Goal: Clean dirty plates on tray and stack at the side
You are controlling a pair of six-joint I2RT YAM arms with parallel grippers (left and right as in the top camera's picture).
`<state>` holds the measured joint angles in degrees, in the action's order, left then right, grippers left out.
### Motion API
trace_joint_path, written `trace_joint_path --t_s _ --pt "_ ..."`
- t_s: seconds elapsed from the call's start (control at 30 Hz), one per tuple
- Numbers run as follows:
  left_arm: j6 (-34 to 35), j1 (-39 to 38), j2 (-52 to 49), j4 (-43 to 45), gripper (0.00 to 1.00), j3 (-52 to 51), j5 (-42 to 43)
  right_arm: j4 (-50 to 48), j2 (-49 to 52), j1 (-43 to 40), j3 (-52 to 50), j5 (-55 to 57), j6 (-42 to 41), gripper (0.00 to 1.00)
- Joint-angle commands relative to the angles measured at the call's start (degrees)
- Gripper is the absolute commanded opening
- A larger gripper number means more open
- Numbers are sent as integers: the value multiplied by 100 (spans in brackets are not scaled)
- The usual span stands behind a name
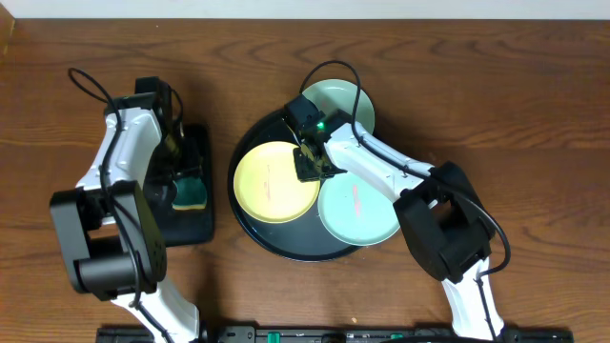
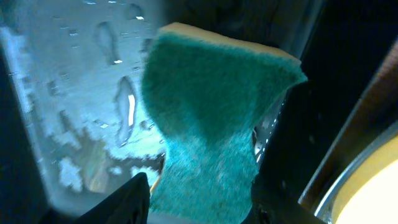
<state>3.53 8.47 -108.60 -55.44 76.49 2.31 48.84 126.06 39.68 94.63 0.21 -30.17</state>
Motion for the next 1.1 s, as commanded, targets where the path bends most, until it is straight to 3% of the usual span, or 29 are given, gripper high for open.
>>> trace_joint_path --t_s 0.0,0.37,0.47,0.53,0.77,1.07 --pt "-186 20 -243 46 50 -33 157 -44 70 39 -68 192 -63 5" --pt "-181 20 -726 352 22 -55 153 -42 70 39 -68 195 -63 7" --pt "-179 20 -756 400 19 -81 155 -42 70 39 -68 195 -63 6" --pt "-179 20 -756 415 8 -85 155 -42 70 39 -68 195 -63 6" --pt "-179 20 -431 304 7 -13 157 -48 70 39 -68 278 -63 1" --pt "-28 20 1167 42 7 339 160 -46 70 39 -68 297 -63 1"
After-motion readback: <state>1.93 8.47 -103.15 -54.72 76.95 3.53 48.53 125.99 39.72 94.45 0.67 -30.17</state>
